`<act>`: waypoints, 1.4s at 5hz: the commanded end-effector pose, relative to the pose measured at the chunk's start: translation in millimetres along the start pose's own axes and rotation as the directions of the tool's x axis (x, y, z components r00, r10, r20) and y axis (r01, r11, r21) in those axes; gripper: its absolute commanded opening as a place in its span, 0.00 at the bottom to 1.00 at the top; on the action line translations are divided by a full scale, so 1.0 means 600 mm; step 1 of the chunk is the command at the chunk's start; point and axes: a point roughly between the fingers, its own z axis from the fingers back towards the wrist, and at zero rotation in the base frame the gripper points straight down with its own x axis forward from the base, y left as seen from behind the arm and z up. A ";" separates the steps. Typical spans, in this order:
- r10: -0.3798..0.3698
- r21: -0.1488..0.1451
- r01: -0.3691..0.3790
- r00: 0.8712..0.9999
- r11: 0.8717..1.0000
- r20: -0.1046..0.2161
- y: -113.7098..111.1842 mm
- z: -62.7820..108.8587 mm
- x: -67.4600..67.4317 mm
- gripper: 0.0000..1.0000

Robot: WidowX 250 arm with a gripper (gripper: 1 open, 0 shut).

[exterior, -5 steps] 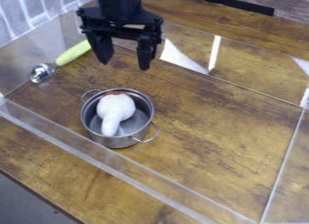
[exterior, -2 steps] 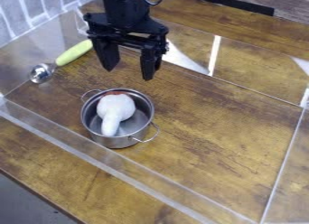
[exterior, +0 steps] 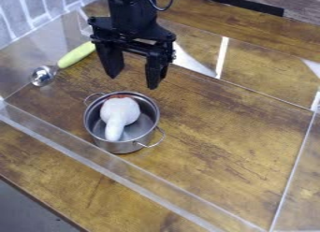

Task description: Put the mushroom in the silver pot

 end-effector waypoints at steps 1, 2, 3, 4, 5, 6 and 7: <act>-0.020 0.002 0.020 0.998 1.000 0.060 0.007 0.040 0.008 1.00; -0.019 0.003 0.019 0.998 1.000 0.058 0.023 0.045 0.014 1.00; -0.016 0.001 0.016 0.997 1.000 0.079 0.044 0.055 0.025 1.00; -0.002 -0.013 0.003 0.996 1.000 0.090 0.046 0.049 0.025 1.00; 0.019 -0.011 -0.018 0.997 1.000 0.072 0.047 0.042 0.025 1.00; 0.005 -0.012 -0.004 0.999 1.000 0.052 0.061 0.033 0.025 1.00; -0.015 -0.018 0.016 0.999 1.000 0.046 0.071 0.028 0.024 1.00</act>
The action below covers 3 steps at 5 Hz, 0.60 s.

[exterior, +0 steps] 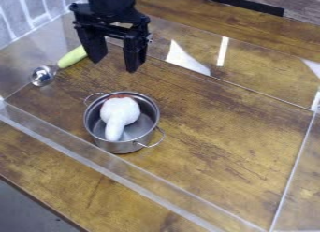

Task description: Put the mushroom in the silver pot

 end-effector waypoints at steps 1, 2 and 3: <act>-0.002 0.007 0.002 1.000 1.000 0.026 0.023 0.011 0.010 1.00; -0.004 0.008 0.004 1.000 1.000 0.018 0.020 -0.005 0.013 1.00; -0.074 0.007 0.073 0.997 0.997 0.024 0.017 -0.013 0.012 1.00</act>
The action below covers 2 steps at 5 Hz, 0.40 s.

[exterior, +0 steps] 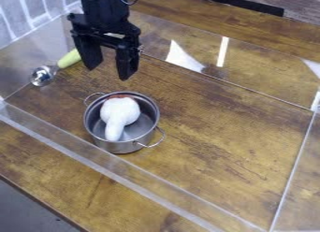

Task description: Put the mushroom in the silver pot

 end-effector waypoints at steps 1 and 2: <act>-0.064 0.006 0.064 0.997 0.998 0.036 0.000 0.013 0.001 1.00; -0.045 0.014 0.044 0.998 0.999 0.033 0.006 0.041 0.015 1.00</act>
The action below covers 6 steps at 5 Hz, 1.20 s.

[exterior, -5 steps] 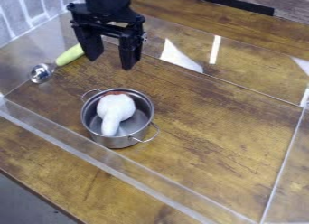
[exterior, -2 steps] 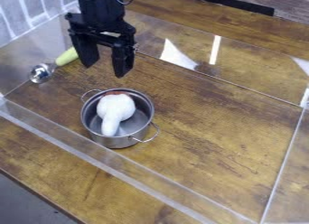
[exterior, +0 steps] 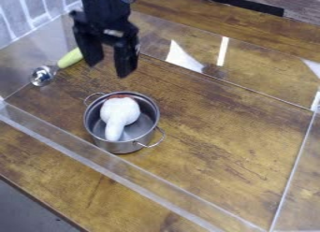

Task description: Put the mushroom in the silver pot

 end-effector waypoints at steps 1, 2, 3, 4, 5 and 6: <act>0.045 0.024 -0.046 0.998 0.999 0.054 0.007 0.051 0.018 1.00; 0.055 0.001 -0.055 0.998 0.998 0.043 0.007 0.056 0.019 1.00; 0.019 -0.016 -0.018 1.000 1.000 0.020 0.003 0.032 0.015 1.00; -0.012 -0.034 0.012 1.000 0.999 0.001 0.001 0.007 0.007 1.00; 0.044 -0.032 -0.044 0.999 0.999 -0.004 0.009 0.020 -0.012 1.00; 0.085 -0.017 -0.085 0.996 0.996 0.010 0.022 0.049 -0.018 1.00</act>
